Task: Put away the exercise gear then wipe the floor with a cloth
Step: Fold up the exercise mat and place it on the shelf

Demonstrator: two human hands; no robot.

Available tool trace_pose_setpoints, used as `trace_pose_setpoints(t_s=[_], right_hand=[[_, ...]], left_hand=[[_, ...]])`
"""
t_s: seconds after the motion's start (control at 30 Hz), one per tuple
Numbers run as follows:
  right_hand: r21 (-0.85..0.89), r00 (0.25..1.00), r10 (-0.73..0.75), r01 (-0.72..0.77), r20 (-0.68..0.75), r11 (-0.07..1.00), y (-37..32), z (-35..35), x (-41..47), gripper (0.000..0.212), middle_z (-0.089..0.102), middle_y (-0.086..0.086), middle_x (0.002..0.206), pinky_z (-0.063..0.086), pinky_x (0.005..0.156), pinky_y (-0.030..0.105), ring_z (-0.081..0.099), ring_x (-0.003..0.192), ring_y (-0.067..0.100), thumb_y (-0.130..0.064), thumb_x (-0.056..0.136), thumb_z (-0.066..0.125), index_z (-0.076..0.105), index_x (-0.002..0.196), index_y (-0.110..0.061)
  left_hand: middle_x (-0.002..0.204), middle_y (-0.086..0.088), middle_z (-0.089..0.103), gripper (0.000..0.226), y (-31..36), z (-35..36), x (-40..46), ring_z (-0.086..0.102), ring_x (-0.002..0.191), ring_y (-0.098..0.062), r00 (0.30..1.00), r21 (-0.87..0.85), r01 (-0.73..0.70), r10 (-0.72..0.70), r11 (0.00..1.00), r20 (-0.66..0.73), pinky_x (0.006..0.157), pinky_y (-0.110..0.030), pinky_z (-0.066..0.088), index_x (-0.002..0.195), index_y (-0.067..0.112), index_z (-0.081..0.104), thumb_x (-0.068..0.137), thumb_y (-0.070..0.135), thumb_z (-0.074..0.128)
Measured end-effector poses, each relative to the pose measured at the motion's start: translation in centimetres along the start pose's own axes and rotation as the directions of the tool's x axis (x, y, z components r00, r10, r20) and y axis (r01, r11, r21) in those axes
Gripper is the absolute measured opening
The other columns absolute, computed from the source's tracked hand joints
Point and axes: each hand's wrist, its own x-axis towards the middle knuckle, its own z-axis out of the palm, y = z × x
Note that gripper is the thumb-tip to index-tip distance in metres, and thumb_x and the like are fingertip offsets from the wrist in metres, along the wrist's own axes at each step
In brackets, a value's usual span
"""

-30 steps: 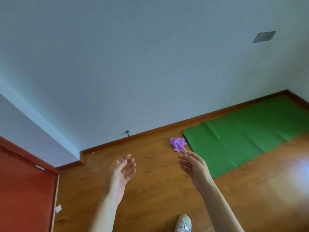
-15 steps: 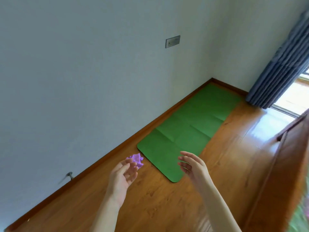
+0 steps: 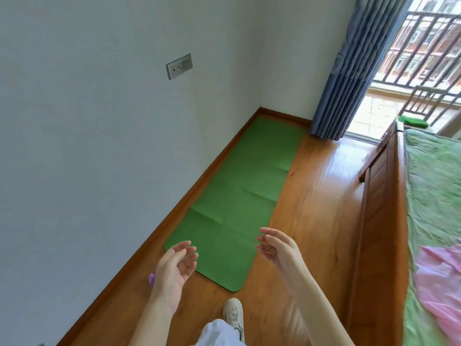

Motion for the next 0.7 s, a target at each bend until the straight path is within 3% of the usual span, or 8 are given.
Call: trace_pose_setpoints(t_s=[0.17, 0.33, 0.5, 0.7], right_hand=[[0.027, 0.996, -0.042, 0.044, -0.073, 0.999, -4.7, -0.9, 6.5, 0.023, 0.067, 0.008, 0.087, 0.050, 0.069, 0.027, 0.063, 0.074, 0.019, -0.001, 0.095, 0.044, 0.065, 0.101, -0.008], [0.068, 0.985, -0.081, 0.092, -0.150, 0.993, -9.3, -2.1, 12.4, 0.024, 0.067, 0.009, 0.088, 0.049, 0.068, 0.026, 0.063, 0.075, 0.018, -0.001, 0.094, 0.044, 0.065, 0.104, -0.007], [0.144, 0.963, -0.073, 0.113, -0.261, 0.983, -11.6, -5.8, 16.5, 0.023, 0.067, 0.009, 0.087, 0.050, 0.068, 0.026, 0.063, 0.076, 0.020, -0.002, 0.095, 0.044, 0.065, 0.102, -0.008], [0.179, 0.948, -0.058, 0.119, -0.313, 0.977, -14.4, -11.2, 21.2, 0.022, 0.068, 0.007, 0.083, 0.049, 0.065, 0.024, 0.064, 0.074, 0.019, -0.002, 0.094, 0.045, 0.066, 0.100, -0.008]], left_hand=[[0.091, -0.010, 0.064, 0.017, 3.6, 6.2, 7.4, 0.061, 0.085, -0.021, 0.996, 0.011, 0.005, -0.006, 1.000, 0.090, 0.073, -0.028, 0.051, 0.098, 0.007, 0.060, 0.094, 0.002, 0.044], [0.090, -0.009, 0.064, 0.018, 6.7, 13.2, 13.4, 0.061, 0.085, -0.020, 0.981, 0.062, -0.019, 0.006, 0.998, 0.195, 0.077, -0.030, 0.049, 0.097, 0.008, 0.060, 0.094, 0.002, 0.043], [0.090, -0.007, 0.064, 0.019, 7.4, 20.8, 18.0, 0.061, 0.084, -0.019, 0.950, 0.158, 0.004, -0.053, 0.987, 0.308, 0.075, -0.028, 0.049, 0.099, 0.008, 0.060, 0.095, 0.002, 0.042], [0.090, -0.008, 0.064, 0.020, 6.8, 28.7, 21.7, 0.061, 0.084, -0.020, 0.934, 0.193, 0.026, -0.093, 0.981, 0.344, 0.075, -0.029, 0.048, 0.098, 0.007, 0.060, 0.095, 0.001, 0.041]])
